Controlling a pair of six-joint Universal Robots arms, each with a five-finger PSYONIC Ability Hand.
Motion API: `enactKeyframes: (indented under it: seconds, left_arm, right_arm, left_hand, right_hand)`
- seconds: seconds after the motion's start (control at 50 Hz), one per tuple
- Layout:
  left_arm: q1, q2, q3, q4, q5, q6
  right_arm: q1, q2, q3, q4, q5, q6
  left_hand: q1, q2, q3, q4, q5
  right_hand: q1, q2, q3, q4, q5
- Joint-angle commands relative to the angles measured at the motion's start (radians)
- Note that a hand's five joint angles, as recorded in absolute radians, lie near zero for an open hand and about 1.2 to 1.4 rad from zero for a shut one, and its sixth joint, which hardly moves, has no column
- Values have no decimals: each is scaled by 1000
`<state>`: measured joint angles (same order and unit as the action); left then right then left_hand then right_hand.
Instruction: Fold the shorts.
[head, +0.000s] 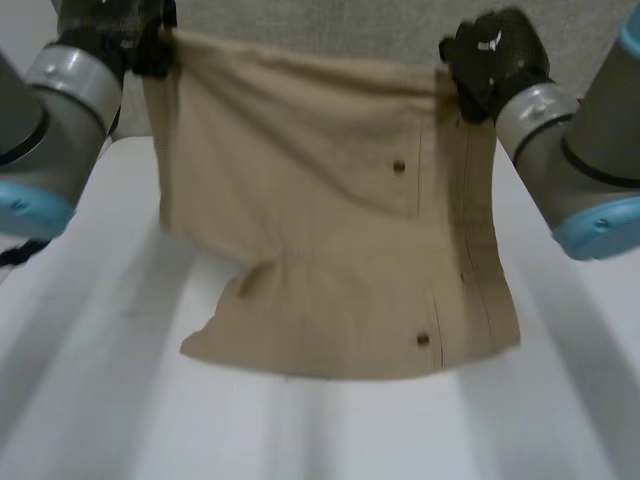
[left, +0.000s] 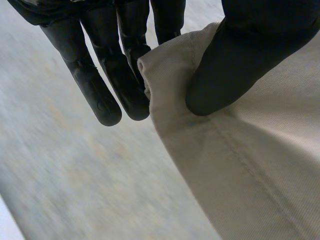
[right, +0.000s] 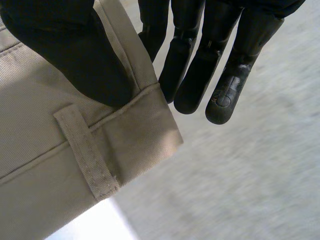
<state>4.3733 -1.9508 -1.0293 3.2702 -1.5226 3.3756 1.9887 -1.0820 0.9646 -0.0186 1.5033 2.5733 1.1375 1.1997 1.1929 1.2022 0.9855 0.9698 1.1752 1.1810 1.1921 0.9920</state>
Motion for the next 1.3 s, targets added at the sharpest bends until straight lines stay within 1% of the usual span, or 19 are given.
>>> enactKeyframes:
  seconds: [0.02, 0.08, 0.14, 0.24, 0.3, 0.42, 0.52, 0.56, 0.62, 0.7, 0.82, 0.94, 1.04, 1.14, 1.2, 1.22, 1.24, 1.28, 1.3]
  left_arm:
    - [-49, -85, 359, 83, -117, 84]
    - [-60, -60, 370, 147, -145, 85]
    - [-67, 15, 289, 203, -153, 85]
    - [-67, 130, 42, 266, -146, 85]
    - [-70, 147, -104, 295, -146, 87]
    - [-78, 144, -354, 302, -146, 82]
    - [-84, 113, -547, 316, -149, 82]
    - [-87, 60, -633, 327, -153, 87]
    - [-112, 12, -713, 321, -159, 93]
    - [-164, 7, -799, 307, -159, 97]
    - [-216, 125, -908, 206, -159, 148]
    - [-218, 188, -963, 89, -159, 162]
    - [-225, 207, -999, -55, -159, 160]
    - [-288, 224, -1031, -191, -160, 146]
    - [-320, 236, -1034, -219, -160, 146]
    - [-334, 246, -1028, -224, -162, 146]
    - [-336, 254, -1025, -224, -160, 146]
    - [-336, 270, -1016, -219, -156, 146]
    - [-334, 282, -996, -215, -156, 152]
  right_arm:
    - [8, 7, -124, -395, 58, 13]
    - [8, -32, -126, -431, 63, 16]
    - [8, -55, -107, -428, 58, 24]
    - [18, -107, 0, -411, 49, 30]
    - [21, -116, 80, -403, 48, 30]
    - [15, -107, 233, -351, 17, 30]
    - [16, -7, 396, -322, -64, 24]
    - [18, 25, 430, -304, -77, 16]
    - [18, 80, 474, -244, -77, 13]
    - [16, 79, 525, -138, -77, -5]
    - [4, -34, 615, 73, -80, -53]
    - [-2, -122, 704, 150, -84, -84]
    - [-5, -188, 790, 199, -77, -211]
    - [-30, -222, 864, 298, -75, -335]
    - [-54, -237, 887, 365, -67, -392]
    - [-60, -239, 887, 373, -69, -400]
    - [-67, -237, 884, 374, -72, -403]
    - [-76, -237, 878, 353, -80, -401]
    - [-76, -237, 876, 341, -80, -401]
  left_hand:
    - [259, 197, 203, 194, 236]
    - [259, 197, 203, 194, 236]
    - [259, 197, 203, 194, 236]
    - [259, 197, 203, 194, 236]
    - [259, 197, 203, 194, 236]
    - [259, 197, 203, 194, 236]
    - [259, 197, 203, 194, 236]
    - [259, 197, 203, 194, 236]
    - [259, 197, 203, 194, 236]
    - [259, 197, 203, 194, 236]
    - [259, 197, 203, 194, 236]
    - [259, 197, 203, 194, 236]
    - [259, 197, 203, 194, 236]
    - [259, 197, 203, 194, 236]
    - [259, 197, 203, 194, 236]
    - [233, 171, 178, 168, 211]
    - [76, 14, 20, 11, 53]
    - [-370, -432, -425, -434, -392]
    - [-724, -786, -779, -788, -746]
  right_hand:
    - [426, 221, 215, 204, 230]
    - [426, 221, 215, 204, 230]
    - [426, 221, 215, 204, 230]
    - [426, 221, 215, 204, 230]
    - [426, 221, 215, 204, 230]
    - [426, 221, 215, 204, 230]
    - [426, 221, 215, 204, 230]
    - [426, 221, 215, 204, 230]
    - [426, 221, 215, 204, 230]
    - [426, 221, 215, 204, 230]
    - [426, 221, 215, 204, 230]
    - [426, 221, 215, 204, 230]
    - [426, 221, 215, 204, 230]
    - [426, 221, 215, 204, 230]
    - [426, 221, 215, 204, 230]
    - [426, 221, 215, 204, 230]
    - [426, 221, 215, 204, 230]
    - [426, 221, 215, 204, 230]
    - [426, 221, 215, 204, 230]
